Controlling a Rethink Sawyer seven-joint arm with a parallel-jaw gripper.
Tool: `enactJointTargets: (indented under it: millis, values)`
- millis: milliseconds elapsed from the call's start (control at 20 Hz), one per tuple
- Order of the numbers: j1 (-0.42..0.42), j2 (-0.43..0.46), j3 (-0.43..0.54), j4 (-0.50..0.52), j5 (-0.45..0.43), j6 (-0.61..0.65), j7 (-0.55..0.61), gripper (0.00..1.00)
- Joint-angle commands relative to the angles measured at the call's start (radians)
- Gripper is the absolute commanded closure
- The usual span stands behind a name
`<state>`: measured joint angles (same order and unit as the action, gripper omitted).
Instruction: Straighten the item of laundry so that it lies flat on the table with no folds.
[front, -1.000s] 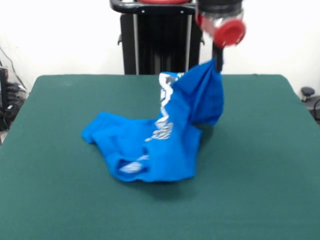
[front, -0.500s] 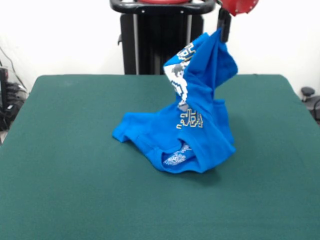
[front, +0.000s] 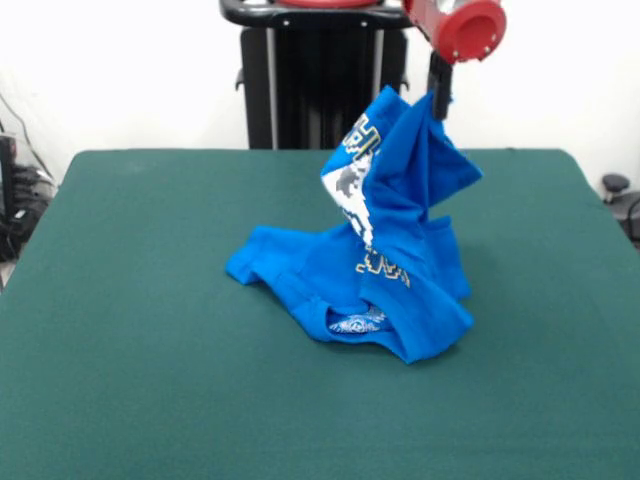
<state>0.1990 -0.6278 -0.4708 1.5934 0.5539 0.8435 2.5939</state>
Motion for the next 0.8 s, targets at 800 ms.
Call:
enactJointTargets:
  millis: [800]
  values:
    - [0.057,0.021,0.111,0.059,0.116,0.113,0.342,1.00]
